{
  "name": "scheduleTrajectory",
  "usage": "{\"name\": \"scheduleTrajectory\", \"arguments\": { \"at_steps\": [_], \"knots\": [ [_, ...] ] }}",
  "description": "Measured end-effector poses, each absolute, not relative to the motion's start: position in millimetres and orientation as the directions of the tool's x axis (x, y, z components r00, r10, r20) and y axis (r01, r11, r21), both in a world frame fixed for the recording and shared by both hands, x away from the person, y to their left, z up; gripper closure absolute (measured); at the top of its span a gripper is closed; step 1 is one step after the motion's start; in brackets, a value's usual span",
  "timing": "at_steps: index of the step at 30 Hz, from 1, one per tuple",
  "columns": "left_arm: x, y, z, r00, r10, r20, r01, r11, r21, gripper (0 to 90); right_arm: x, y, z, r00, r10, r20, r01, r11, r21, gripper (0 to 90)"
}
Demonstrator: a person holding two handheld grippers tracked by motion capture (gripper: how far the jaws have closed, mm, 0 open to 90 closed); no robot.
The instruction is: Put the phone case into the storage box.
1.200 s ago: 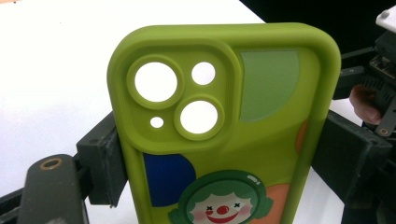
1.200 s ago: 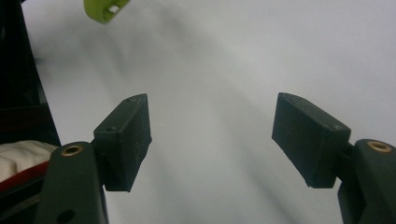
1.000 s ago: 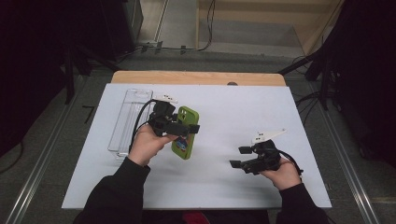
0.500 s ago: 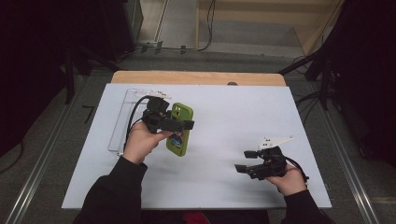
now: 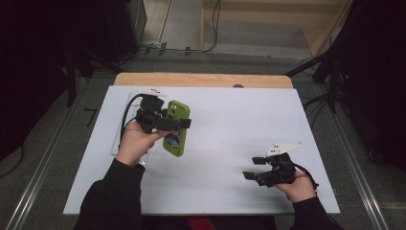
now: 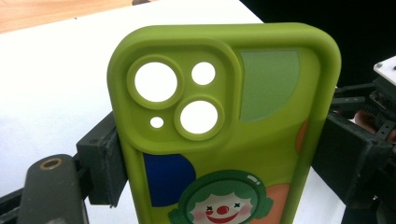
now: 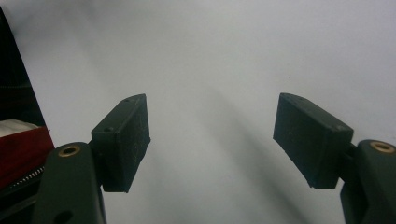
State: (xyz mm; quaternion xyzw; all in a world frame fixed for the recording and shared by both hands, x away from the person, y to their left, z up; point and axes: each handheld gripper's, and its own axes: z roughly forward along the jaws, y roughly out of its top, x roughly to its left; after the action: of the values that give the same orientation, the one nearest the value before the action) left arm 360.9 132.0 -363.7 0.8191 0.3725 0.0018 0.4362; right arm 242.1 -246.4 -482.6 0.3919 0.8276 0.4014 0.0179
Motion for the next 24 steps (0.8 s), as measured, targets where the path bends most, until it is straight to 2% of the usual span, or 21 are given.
{"name": "scheduleTrajectory", "arguments": {
  "at_steps": [24],
  "knots": [
    [365,165,-349,0.684,0.664,-0.302,0.606,-0.286,0.742,16.4,242,-245,-483,-0.699,0.656,0.284,0.628,0.374,0.682,25.3]
  ]
}}
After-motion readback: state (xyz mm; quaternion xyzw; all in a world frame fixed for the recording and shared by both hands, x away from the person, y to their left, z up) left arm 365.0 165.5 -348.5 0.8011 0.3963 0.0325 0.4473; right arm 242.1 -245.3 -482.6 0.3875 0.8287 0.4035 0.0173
